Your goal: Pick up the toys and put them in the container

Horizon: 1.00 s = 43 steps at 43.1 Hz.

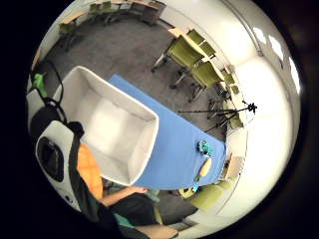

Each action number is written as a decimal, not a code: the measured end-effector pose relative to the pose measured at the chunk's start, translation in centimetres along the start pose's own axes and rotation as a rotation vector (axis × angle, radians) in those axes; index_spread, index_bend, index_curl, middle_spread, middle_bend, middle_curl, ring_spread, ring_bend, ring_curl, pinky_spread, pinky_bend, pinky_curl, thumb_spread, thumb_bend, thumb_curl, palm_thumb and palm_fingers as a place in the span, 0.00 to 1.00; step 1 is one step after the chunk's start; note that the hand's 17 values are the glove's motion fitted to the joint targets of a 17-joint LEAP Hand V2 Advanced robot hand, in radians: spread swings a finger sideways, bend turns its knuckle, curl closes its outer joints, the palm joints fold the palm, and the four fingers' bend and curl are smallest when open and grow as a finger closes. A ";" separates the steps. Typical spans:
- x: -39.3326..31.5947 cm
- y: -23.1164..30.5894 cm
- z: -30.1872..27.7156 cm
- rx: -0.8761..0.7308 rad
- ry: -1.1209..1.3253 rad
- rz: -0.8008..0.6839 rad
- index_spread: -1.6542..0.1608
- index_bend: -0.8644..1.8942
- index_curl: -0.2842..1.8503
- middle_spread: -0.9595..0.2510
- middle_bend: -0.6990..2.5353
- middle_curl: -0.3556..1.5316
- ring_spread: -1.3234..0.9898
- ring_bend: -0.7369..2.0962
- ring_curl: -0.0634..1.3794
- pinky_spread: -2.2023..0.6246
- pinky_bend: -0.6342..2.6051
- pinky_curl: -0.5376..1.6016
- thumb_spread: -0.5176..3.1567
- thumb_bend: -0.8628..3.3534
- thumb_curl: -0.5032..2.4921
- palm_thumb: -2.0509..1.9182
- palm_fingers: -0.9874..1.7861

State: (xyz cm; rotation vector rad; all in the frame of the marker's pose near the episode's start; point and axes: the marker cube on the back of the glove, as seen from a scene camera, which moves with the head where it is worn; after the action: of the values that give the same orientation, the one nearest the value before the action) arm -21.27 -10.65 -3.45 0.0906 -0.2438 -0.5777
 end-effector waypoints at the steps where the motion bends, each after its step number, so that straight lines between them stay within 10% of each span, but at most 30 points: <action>1: -0.6 -0.2 0.2 0.000 -0.039 0.015 0.61 0.38 0.75 0.52 0.53 0.54 0.40 0.69 0.41 0.60 0.45 0.44 0.30 0.27 0.49 0.67 0.76; 6: -3.2 -0.9 1.2 -0.022 -0.237 0.112 0.61 0.35 0.76 0.51 0.51 0.53 0.39 0.67 0.40 0.61 0.46 0.45 0.31 0.25 0.49 0.65 0.70; 8: -2.7 -0.8 2.0 -0.047 -0.195 0.142 0.64 0.24 0.70 0.59 0.41 0.50 0.43 0.65 0.42 0.65 0.54 0.50 0.35 0.18 0.43 0.54 0.38; 10: -1.5 -0.7 2.9 -0.065 -0.096 0.197 0.65 0.26 0.67 0.63 0.39 0.49 0.45 0.65 0.43 0.67 0.57 0.52 0.35 0.17 0.41 0.50 0.33; 24: -1.6 3.7 2.0 -0.059 0.202 0.142 0.71 0.33 0.48 0.73 0.38 0.44 0.50 0.59 0.30 0.73 0.56 0.46 0.38 0.17 0.32 0.48 0.31; 43: 19.4 18.8 -3.7 -0.023 0.274 0.440 0.75 0.36 0.37 0.72 0.37 0.43 0.46 0.54 0.26 0.74 0.52 0.43 0.39 0.18 0.26 0.48 0.32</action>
State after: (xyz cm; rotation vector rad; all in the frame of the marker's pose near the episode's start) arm 5.37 -5.56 -0.22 0.0896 0.0126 -0.1266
